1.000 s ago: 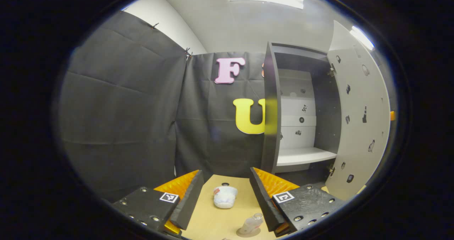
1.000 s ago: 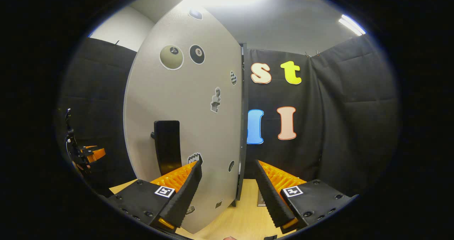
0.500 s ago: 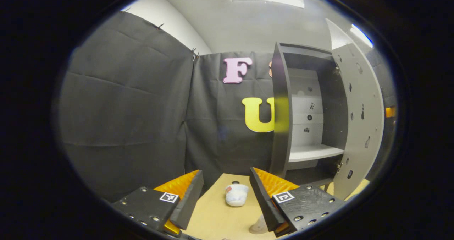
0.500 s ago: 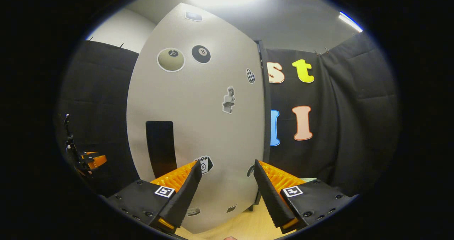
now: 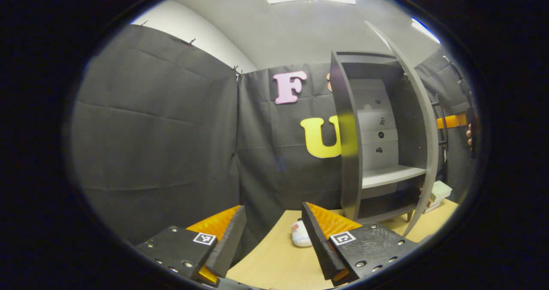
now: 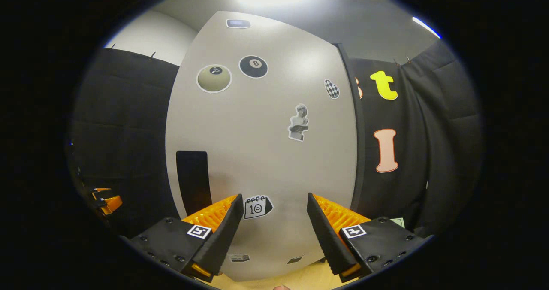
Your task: Open the cabinet door with the right hand, grasp the bottle in the cabinet with the left hand and place it on the coaster, then close the cabinet door with the right hand.
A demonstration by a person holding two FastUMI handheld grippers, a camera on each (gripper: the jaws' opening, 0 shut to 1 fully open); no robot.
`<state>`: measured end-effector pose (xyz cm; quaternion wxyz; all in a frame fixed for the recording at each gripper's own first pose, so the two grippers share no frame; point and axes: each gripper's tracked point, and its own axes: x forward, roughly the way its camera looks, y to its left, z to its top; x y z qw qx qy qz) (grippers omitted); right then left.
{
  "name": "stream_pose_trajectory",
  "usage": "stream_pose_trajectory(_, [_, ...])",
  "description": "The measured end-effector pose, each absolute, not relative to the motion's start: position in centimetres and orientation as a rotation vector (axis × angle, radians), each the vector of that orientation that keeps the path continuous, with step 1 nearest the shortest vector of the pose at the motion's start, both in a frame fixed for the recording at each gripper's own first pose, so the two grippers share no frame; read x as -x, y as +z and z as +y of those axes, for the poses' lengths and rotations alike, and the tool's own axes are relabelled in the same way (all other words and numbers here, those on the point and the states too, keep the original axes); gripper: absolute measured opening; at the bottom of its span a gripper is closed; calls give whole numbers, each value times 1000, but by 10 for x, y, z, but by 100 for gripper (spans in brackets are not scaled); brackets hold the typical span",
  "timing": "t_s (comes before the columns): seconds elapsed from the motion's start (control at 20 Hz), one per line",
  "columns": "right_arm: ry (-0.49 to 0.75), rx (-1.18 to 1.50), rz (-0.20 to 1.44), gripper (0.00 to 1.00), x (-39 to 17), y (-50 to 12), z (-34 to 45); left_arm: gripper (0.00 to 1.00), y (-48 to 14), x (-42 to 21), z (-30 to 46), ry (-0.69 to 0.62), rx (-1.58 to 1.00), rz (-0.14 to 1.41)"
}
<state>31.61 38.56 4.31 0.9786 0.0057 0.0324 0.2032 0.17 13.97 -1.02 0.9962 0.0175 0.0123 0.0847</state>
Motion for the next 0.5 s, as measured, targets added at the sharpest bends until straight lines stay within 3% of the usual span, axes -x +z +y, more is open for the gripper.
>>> stream_pose_trajectory(0.35, [408, 70, 73, 92, -345, 17, 436, 79, -23, 31, 184, 262, -24, 57])
stream_pose_trajectory(0.5, [349, 85, 45, 90, -356, 17, 446, 79, -27, 41, 199, 293, -25, 72])
